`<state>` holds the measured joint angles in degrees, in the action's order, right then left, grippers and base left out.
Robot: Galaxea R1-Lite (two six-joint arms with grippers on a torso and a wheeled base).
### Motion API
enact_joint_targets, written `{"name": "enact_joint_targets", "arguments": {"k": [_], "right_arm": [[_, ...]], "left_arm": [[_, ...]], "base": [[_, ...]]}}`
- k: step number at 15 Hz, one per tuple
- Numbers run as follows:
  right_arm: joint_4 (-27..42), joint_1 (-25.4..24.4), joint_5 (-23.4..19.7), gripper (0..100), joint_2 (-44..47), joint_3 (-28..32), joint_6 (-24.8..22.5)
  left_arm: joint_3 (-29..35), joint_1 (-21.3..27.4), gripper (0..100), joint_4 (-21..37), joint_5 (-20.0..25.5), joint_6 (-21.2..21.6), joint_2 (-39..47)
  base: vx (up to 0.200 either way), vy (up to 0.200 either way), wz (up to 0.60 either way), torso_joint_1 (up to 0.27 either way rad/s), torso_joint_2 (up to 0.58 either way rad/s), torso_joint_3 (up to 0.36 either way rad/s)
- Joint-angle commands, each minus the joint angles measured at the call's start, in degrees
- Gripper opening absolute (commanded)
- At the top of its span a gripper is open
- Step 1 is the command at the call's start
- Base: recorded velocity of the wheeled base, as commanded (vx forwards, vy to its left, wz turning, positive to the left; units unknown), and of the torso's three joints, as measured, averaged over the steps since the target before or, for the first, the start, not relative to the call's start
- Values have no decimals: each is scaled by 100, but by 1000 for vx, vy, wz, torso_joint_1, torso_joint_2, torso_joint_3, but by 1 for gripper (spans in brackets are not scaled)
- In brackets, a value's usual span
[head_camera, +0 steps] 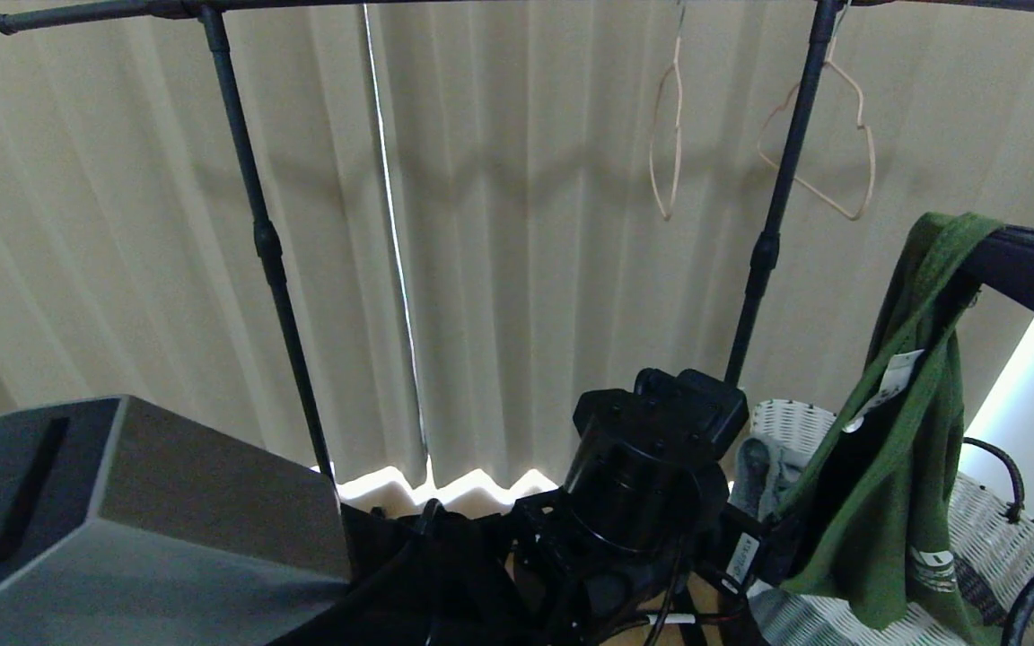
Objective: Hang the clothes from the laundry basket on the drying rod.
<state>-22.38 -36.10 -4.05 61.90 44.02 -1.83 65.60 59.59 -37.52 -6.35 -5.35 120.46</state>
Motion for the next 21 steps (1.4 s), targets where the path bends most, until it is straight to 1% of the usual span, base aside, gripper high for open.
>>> {"name": "enact_joint_targets", "arguments": {"k": [1, 2, 3, 4, 5, 6, 7, 8, 9, 10, 11, 12, 13, 14, 16, 17, 19, 20, 21], "right_arm": [[-3, 6, 0, 0, -3, 19, -2], [-3, 6, 9, 0, -3, 19, -2], [-3, 6, 9, 0, -3, 19, -2], [-3, 6, 18, 0, 6, 28, -2], [-3, 6, 18, 0, 15, 28, -2], [-3, 32, 27, 0, 23, 28, -2], [-3, 59, 36, 0, 23, 28, -2], [-12, 147, 36, 0, 41, 28, -2], [-12, 182, 36, 0, 50, 36, -2], [-12, 191, 36, 0, 50, 54, -2], [-12, 191, 44, 0, 59, 63, -2], [-12, 279, 44, 0, 59, 124, -2], [-12, 340, 44, 0, 76, 168, -2], [-12, 428, 44, 0, 103, 283, -2], [-12, 560, 44, 0, 111, 450, -2], [-12, 630, 44, 0, 111, 467, -2], [-12, 718, 44, 0, 120, 441, -2], [-12, 727, 44, 0, 182, 441, 7], [-12, 718, 53, 0, 234, 458, 7]], "left_arm": [[-21, -9, 100, -1, -6, -1, 22], [-29, -9, 0, -9, -6, 8, 22], [-56, -9, 0, -9, -15, 25, -22], [-223, 9, 0, -9, -130, 34, -154], [-416, 18, 0, -27, -288, 61, -286], [-803, 27, 0, -185, -604, 122, -576], [-1084, 27, 0, -299, -762, 184, -752], [-1779, 27, 0, -572, -894, 359, -1288], [-2025, 18, 0, -669, -894, 386, -1569], [-2403, 9, 0, -677, -894, 421, -2202], [-2490, -9, 0, -651, -894, 438, -2527], [-2552, -96, 0, -361, -903, 500, -3195], [-2517, -184, 0, -80, -894, 570, -3520], [-2315, -386, 0, 483, -885, 729, -4021], [-1735, -729, 0, 1274, -877, 904, -4434], [-1313, -931, 0, 1652, -912, 966, -4487], [-434, -1388, 0, 2364, -1026, 1291, -4487], [67, -1511, 0, 2750, -1140, 1476, -4452], [322, -1573, 0, 2952, -1211, 1502, -4434]], "base": [[0, 0, 0, 0, 0, 0], [0, 0, 0, 0, 0, 0], [0, 0, 0, 0, 0, 0], [0, 0, 0, 0, 0, 0], [0, 0, 0, 0, 0, 0], [0, 0, 0, 0, 0, 0], [0, 0, 0, 0, 0, 0], [0, 0, 0, 0, 0, 0], [0, 0, 0, 0, 0, 0], [0, 0, 0, 0, 0, 0], [0, 0, 0, 0, 0, 0], [0, 0, 0, 0, 0, 0], [0, 0, 0, 0, 0, 0], [0, 0, 0, 0, 0, 0], [0, 0, 0, 0, 0, 0], [0, 0, 0, 0, 0, 0], [0, 0, 0, 0, 0, 0], [0, 0, 0, 0, 0, 0], [0, 0, 0, 0, 0, 0]]}}
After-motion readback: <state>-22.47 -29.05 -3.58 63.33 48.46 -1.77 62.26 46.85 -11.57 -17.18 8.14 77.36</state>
